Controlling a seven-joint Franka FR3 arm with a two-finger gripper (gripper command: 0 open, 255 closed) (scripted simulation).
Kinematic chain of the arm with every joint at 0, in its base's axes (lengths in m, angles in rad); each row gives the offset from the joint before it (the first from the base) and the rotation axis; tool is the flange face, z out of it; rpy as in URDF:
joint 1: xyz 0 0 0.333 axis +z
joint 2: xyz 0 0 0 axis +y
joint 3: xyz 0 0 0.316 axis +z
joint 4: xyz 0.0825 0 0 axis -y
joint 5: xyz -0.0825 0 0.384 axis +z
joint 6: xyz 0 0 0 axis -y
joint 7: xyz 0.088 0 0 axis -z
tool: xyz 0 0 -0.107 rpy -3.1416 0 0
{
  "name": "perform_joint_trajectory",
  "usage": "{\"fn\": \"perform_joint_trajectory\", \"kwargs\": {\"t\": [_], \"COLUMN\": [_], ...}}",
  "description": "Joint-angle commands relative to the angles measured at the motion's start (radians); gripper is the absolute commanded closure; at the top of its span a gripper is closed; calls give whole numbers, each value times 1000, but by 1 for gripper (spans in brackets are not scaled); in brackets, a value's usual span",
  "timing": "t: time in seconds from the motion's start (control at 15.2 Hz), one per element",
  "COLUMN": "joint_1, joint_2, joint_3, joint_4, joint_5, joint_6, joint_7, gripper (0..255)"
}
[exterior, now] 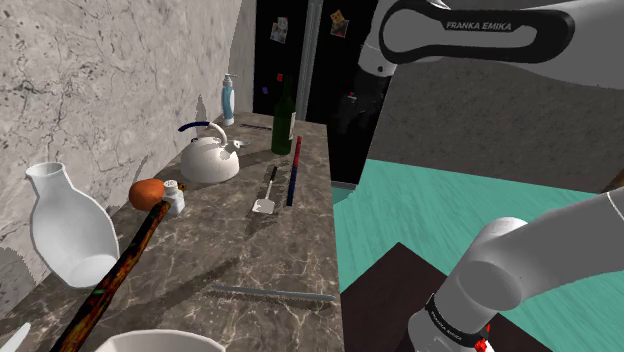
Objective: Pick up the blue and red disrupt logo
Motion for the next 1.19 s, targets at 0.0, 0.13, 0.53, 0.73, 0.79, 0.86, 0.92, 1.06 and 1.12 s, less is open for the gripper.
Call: {"fn": "perform_joint_trajectory", "kwargs": {"t": [0.0, 0.13, 0.53, 0.73, 0.79, 0.86, 0.92, 1.06, 1.12], "joint_1": [-8, -15, -30, -34, -35, -35, -36, -37, -38], "joint_2": [82, 165, 418, 545, 588, 631, 674, 762, 806], "joint_3": [11, 20, 32, 31, 30, 28, 26, 20, 17], "joint_4": [38, 83, 248, 347, 383, 419, 458, 539, 582], "joint_5": [3, 5, 4, 4, 5, 6, 7, 11, 13], "joint_6": [23, 41, 68, 67, 65, 61, 56, 44, 35], "joint_7": [44, 85, 203, 257, 274, 290, 306, 336, 351], "gripper": [0, 0, 0, 0, 0, 0, 0, 0, 0]}}
